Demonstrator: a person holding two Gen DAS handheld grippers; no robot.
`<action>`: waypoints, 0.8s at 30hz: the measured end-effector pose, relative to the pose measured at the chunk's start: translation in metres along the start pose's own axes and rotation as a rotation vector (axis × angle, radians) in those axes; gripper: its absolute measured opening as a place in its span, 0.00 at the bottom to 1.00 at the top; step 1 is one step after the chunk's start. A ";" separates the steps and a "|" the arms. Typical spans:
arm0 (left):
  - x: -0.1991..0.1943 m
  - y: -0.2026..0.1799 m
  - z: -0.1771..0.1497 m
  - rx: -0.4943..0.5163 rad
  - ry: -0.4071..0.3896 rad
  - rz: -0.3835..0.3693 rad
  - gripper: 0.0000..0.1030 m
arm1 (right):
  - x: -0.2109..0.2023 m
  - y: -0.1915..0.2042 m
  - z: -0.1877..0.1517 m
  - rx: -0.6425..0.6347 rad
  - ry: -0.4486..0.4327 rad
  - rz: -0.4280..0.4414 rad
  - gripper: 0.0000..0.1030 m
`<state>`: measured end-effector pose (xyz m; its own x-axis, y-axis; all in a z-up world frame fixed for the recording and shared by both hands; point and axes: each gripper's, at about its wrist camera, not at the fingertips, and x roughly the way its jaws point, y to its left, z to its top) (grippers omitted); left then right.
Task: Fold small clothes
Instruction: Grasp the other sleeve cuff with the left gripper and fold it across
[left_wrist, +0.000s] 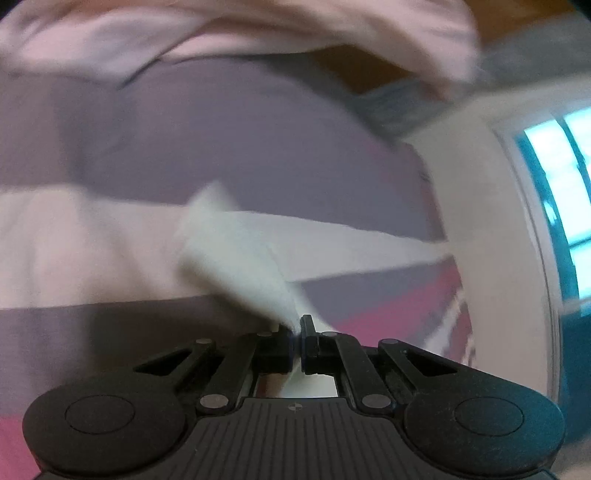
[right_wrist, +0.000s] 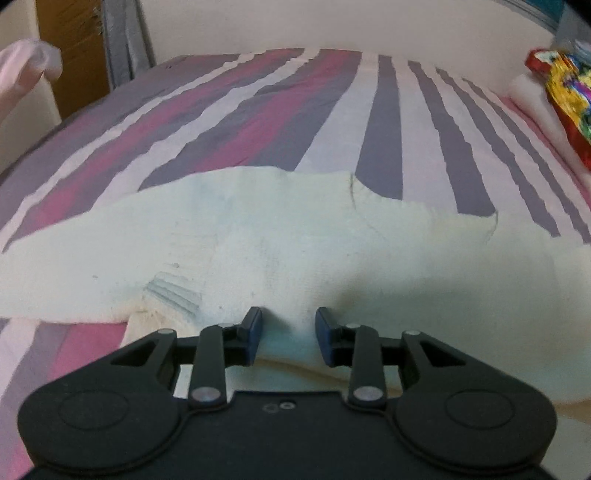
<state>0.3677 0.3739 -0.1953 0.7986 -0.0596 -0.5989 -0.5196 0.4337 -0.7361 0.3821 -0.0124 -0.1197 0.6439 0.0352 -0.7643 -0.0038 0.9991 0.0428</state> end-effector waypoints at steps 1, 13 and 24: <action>-0.002 -0.018 -0.004 0.060 -0.002 -0.016 0.03 | -0.001 -0.001 0.001 0.012 0.002 0.007 0.32; 0.003 -0.224 -0.187 0.624 0.266 -0.259 0.03 | -0.053 -0.089 -0.007 0.190 -0.081 0.068 0.30; -0.008 -0.261 -0.368 0.864 0.578 -0.214 0.09 | -0.075 -0.195 -0.046 0.304 -0.048 -0.002 0.35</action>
<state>0.3851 -0.0699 -0.1140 0.4643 -0.5304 -0.7093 0.1883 0.8417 -0.5061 0.2992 -0.2084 -0.1008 0.6792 0.0248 -0.7335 0.2217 0.9458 0.2373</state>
